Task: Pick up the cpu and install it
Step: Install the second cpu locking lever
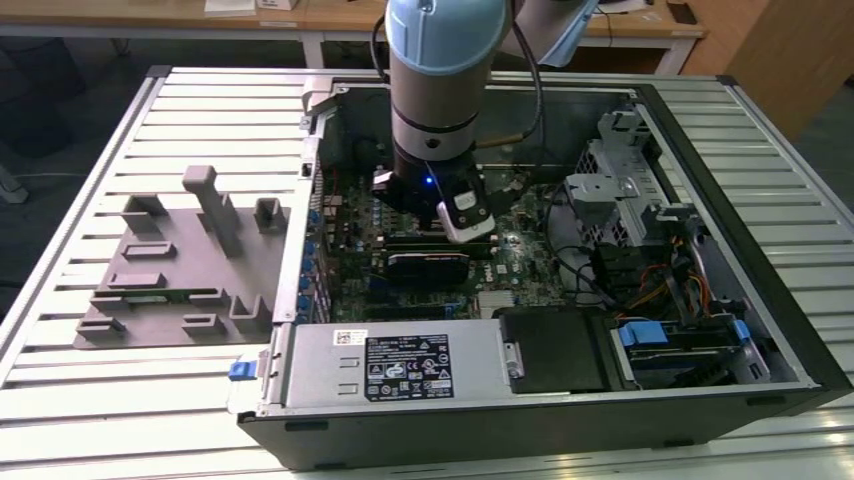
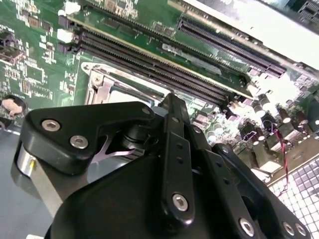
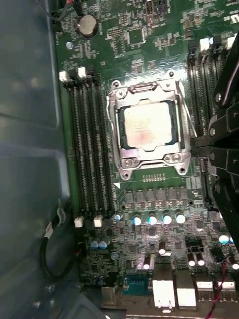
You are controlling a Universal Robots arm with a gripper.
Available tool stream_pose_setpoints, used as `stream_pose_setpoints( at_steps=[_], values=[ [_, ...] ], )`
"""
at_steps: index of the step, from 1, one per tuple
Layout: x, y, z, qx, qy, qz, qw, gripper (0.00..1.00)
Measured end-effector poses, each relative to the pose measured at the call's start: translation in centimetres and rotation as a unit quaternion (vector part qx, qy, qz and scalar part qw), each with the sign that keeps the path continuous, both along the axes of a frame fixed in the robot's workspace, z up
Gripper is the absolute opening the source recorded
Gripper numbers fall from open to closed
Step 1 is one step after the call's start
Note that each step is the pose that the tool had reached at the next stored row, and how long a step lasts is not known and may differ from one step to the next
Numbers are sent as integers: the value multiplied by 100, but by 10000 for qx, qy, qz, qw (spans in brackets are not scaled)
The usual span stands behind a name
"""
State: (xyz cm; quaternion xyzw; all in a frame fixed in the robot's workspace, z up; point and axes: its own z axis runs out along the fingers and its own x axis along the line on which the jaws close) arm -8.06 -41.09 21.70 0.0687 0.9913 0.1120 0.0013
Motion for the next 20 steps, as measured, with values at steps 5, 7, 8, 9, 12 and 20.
stream_pose_setpoints(
  at_steps=[5,7,8,9,12,20],
  values=[
    [-3,-36,-27,193,0,17,9998,11],
    [-3,-60,-38,210,0,19,9998,11],
    [-3,-70,-43,217,0,20,9998,11],
    [-3,-78,-48,225,0,21,9997,11],
    [-8,-87,-65,293,0,27,9996,11],
    [-60,-90,-121,394,0,32,9992,11]
  ],
)
